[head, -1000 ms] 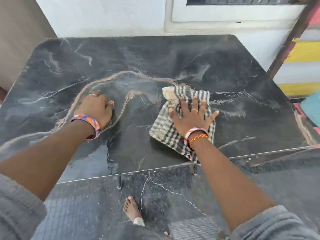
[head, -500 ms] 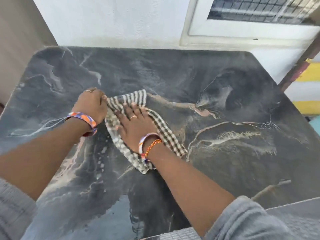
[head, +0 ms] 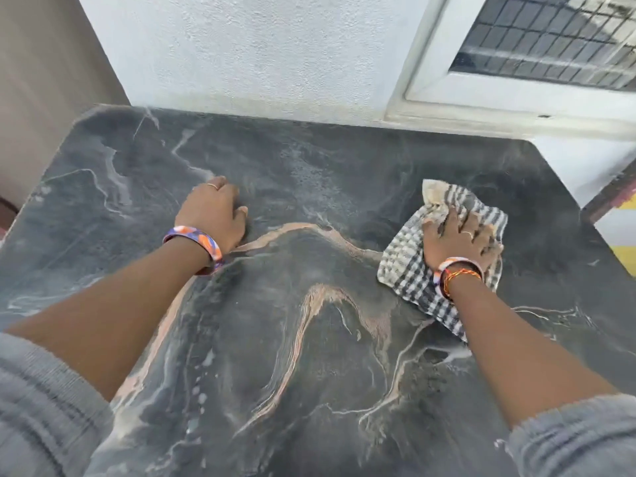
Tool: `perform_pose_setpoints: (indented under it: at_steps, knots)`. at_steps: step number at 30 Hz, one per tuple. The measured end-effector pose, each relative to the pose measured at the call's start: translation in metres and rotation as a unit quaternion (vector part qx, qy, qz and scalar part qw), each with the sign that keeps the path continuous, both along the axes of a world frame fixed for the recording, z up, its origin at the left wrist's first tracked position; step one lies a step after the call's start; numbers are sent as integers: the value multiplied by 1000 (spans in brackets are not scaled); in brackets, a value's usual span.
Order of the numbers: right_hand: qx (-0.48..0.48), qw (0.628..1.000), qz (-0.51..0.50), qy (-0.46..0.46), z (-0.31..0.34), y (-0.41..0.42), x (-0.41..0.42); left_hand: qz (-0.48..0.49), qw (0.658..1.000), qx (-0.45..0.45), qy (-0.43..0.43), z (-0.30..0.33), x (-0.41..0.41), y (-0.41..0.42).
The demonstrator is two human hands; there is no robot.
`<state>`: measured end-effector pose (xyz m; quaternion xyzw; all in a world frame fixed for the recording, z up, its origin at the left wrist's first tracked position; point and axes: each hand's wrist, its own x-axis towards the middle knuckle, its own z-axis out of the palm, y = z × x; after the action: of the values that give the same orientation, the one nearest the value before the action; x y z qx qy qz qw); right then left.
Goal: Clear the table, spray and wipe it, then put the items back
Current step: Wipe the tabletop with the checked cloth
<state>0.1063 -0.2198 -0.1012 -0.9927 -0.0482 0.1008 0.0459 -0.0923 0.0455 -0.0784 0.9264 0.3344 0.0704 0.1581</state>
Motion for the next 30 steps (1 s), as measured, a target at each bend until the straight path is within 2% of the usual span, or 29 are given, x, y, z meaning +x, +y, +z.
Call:
perform_pose_setpoints:
  at_steps: [3, 6, 9, 11, 12, 13, 15, 19, 21, 23, 27, 30]
  knots:
    - [11, 999, 31, 1, 1, 61, 26, 38, 999, 14, 7, -12, -2, 21]
    - [23, 980, 197, -23, 0, 134, 5, 75, 997, 11, -9, -20, -5, 35]
    - [61, 904, 422, -29, -5, 193, -53, 134, 990, 10, -49, -25, 3, 38]
    - [74, 854, 515, -21, -2, 196, -77, 165, 985, -2, -59, -21, 12, 36]
    - [75, 842, 534, -19, -2, 191, -70, 173, 983, -6, -59, -18, 18, 36]
    - [76, 842, 534, -20, -2, 183, -56, 178, 982, -13, -58, -15, 24, 36]
    - [78, 877, 473, -23, -5, 162, -11, 177, 982, -22, -59, -13, 35, 39]
    - [39, 972, 229, -32, -7, 117, 93, 187, 981, -38, -44, -14, 45, 37]
    - [18, 992, 127, -18, -4, 106, 129, 193, 979, -43, -45, -17, 43, 39]
    - [11, 998, 66, -7, -1, 107, 149, 194, 979, -47, -50, -19, 40, 42]
    - [-11, 999, 45, -11, 1, 127, 153, 197, 978, -41, -49, -23, 44, 44]
    - [-18, 992, 121, -29, 0, 157, 127, 193, 979, -42, -48, -27, 46, 45]
